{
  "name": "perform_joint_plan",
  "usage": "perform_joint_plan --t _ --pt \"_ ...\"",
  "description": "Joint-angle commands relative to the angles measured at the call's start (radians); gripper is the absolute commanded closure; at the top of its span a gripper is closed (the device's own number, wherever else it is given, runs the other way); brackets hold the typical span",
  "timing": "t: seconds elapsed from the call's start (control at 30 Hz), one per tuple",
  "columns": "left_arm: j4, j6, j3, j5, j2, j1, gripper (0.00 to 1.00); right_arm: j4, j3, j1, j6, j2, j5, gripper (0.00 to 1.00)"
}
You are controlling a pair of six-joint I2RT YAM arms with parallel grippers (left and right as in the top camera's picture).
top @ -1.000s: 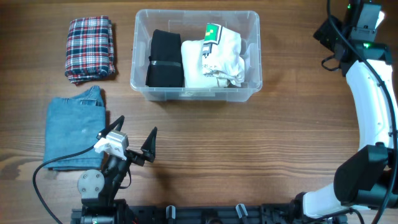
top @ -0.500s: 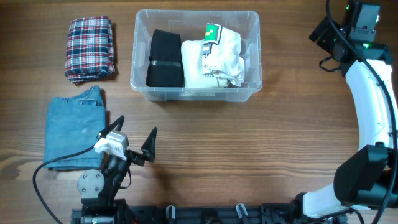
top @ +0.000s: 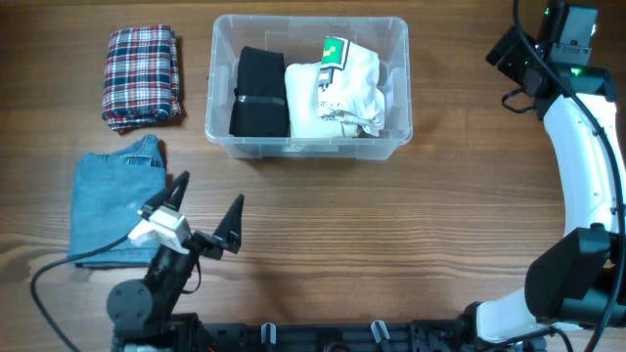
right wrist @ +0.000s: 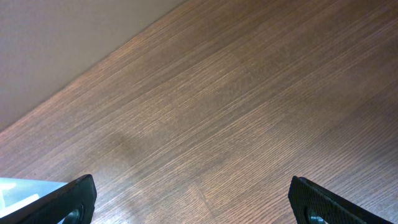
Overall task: Pack container
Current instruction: 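Move the left gripper to the folded blue jeans and grasp them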
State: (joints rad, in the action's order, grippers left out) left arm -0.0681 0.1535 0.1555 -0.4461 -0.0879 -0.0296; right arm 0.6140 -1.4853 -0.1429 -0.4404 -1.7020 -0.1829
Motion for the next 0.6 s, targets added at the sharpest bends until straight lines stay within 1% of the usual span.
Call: perform_joint_plan --t 0.0,0.03,0.07,0.1,0.13,0.17,0.23,0.27,0.37,0.4,0.43,0.5,0.57 --pt "0.127 -0.12 0.188 0.082 -0.172 -0.008 0.0 0.001 0.008 0.001 -0.007 -0.017 0.013 0.0" --pt "0.225 -0.168 0.263 0.14 -0.249 -0.008 0.0 0.001 0.008 0.001 -0.007 -0.017 0.013 0.01" --pt "0.291 -0.19 0.314 0.183 -0.302 -0.008 0.0 0.001 0.008 0.001 -0.007 -0.017 0.013 0.0" --pt "0.39 -0.22 0.39 0.245 -0.382 -0.008 0.0 0.001 0.008 0.001 -0.007 -0.017 0.013 0.0" --pt "0.527 -0.257 0.502 0.332 -0.501 -0.01 0.0 0.001 0.008 0.001 -0.008 -0.017 0.013 0.0" --pt "0.616 -0.279 0.581 0.385 -0.582 -0.014 0.0 0.001 0.008 0.001 -0.007 -0.017 0.013 0.0" --pt "0.759 -0.309 0.731 0.497 -0.731 -0.027 0.0 0.001 0.008 0.001 -0.007 -0.017 0.013 0.0" --pt "0.813 -0.322 0.811 0.592 -0.813 -0.036 0.0 0.001 0.008 0.001 -0.008 -0.017 0.013 0.0" --pt "0.862 -0.334 0.964 0.866 -0.972 -0.051 0.0 0.001 0.008 0.001 -0.007 -0.017 0.013 0.0" --pt "0.863 -0.334 0.989 0.912 -1.003 -0.056 0.0 0.001 0.008 0.001 -0.007 -0.017 0.013 0.0" --pt "0.862 -0.334 1.01 0.941 -1.034 -0.071 0.0 0.001 0.008 0.001 -0.007 -0.017 0.013 0.0" --pt "0.863 -0.333 1.019 0.937 -1.072 -0.119 0.0 0.001 0.008 0.001 -0.008 -0.017 0.013 0.0" --pt "0.874 -0.326 1.019 0.927 -1.114 -0.196 0.0 0.001 0.008 0.001 -0.007 -0.017 0.013 0.0"
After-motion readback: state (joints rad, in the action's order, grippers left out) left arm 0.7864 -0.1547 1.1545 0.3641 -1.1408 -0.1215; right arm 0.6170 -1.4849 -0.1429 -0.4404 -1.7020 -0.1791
